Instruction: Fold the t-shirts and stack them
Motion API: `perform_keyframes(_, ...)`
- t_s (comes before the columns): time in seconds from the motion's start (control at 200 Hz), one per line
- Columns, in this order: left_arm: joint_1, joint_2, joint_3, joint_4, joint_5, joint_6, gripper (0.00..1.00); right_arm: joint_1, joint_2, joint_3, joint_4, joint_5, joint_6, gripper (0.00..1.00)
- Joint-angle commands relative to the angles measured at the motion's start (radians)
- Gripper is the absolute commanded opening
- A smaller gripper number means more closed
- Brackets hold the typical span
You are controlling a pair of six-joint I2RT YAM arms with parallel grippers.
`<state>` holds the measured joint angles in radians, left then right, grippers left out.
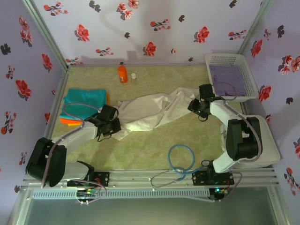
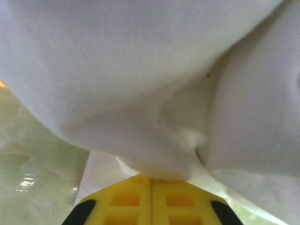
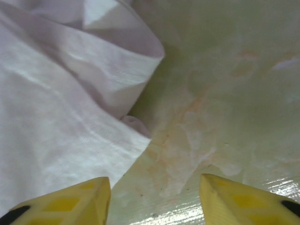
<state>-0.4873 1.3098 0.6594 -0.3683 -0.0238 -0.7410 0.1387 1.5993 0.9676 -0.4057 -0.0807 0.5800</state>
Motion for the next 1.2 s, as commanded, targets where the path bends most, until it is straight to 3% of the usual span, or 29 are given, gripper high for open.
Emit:
perform_keyframes(0.0, -0.003, -0.012, 0.005, -0.023, 0.005, 0.022, 0.02, -0.007, 0.066, -0.003, 0.107, -0.035, 0.009, 0.48)
perform_keyframes(0.17, -0.002, -0.065, -0.012, -0.067, -0.011, 0.021, 0.10, -0.007, 0.135, -0.005, 0.195, -0.114, 0.038, 0.45)
perform_keyframes(0.305, -0.002, -0.117, -0.037, -0.110, -0.031, 0.020, 0.34, -0.007, 0.146, -0.020, 0.231, -0.138, 0.055, 0.40)
perform_keyframes(0.425, 0.004, -0.147, -0.065, -0.124, -0.039, 0.010, 0.44, -0.007, 0.168, -0.027, 0.246, -0.161, 0.065, 0.31)
perform_keyframes(0.5, 0.009, -0.152, -0.075, -0.134, -0.038, 0.008, 0.45, -0.007, 0.163, -0.039, 0.251, -0.158, 0.075, 0.17)
perform_keyframes(0.58, 0.009, -0.153, -0.082, -0.142, -0.039, 0.006, 0.45, -0.007, 0.141, -0.053, 0.249, -0.164, 0.082, 0.09)
perform_keyframes(0.93, 0.010, -0.104, -0.098, -0.065, -0.027, -0.003, 0.44, -0.015, -0.047, -0.033, 0.007, -0.133, 0.070, 0.02)
perform_keyframes(1.195, 0.010, 0.001, -0.093, 0.042, 0.017, -0.020, 0.42, -0.052, -0.172, -0.013, -0.072, -0.220, 0.115, 0.00)
